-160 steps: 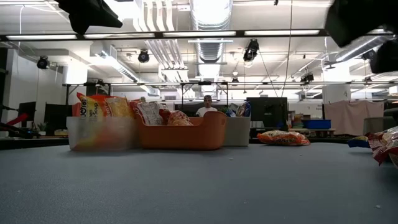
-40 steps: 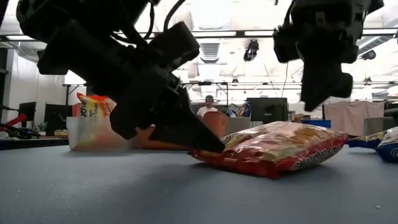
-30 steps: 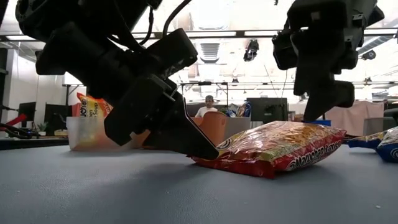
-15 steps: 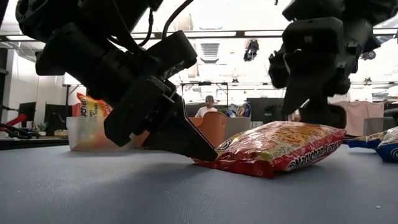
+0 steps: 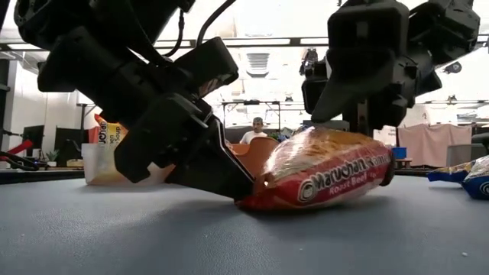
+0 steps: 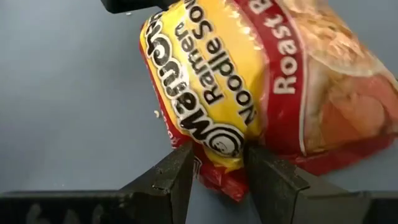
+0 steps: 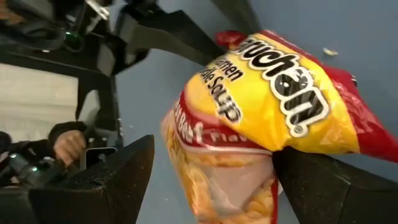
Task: Sort Maruchan noodles
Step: Put the red noodle pack into the orange bin
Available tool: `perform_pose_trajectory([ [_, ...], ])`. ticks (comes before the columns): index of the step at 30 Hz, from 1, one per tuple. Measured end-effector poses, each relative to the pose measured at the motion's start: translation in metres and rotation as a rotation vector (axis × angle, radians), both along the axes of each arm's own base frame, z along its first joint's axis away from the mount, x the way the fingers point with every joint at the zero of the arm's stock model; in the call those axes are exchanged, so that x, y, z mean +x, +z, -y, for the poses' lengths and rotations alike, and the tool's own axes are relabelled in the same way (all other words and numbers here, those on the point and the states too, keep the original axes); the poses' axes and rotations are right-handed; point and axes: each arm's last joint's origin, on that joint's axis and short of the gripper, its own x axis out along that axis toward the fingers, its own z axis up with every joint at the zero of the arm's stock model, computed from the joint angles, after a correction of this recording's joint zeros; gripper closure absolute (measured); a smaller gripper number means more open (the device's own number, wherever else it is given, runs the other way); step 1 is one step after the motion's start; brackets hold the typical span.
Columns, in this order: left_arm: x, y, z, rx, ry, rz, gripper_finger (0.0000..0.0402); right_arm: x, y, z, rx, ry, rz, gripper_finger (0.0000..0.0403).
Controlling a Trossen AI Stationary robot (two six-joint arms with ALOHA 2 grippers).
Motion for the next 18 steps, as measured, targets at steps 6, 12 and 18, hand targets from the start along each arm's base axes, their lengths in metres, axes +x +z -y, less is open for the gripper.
perform_pose_trajectory([
  [6, 0.0000, -0.0001, -0.0001, 0.002, 0.001, -0.001, 0.0274, 0.0011, 0.0032, 0.0010, -0.001, -0.006, 0.014, 0.0145],
  [12, -0.0001, -0.0001, -0.0002, 0.004, 0.003, 0.000, 0.0274, 0.0016, 0.0038, 0.0027, 0.001, -0.021, 0.014, 0.0194],
  [18, 0.0001, -0.0001, -0.0007, 0.005, 0.007, 0.001, 0.0274, 0.0010, 0.0023, 0.0036, -0.010, -0.050, -0.004, 0.0230],
])
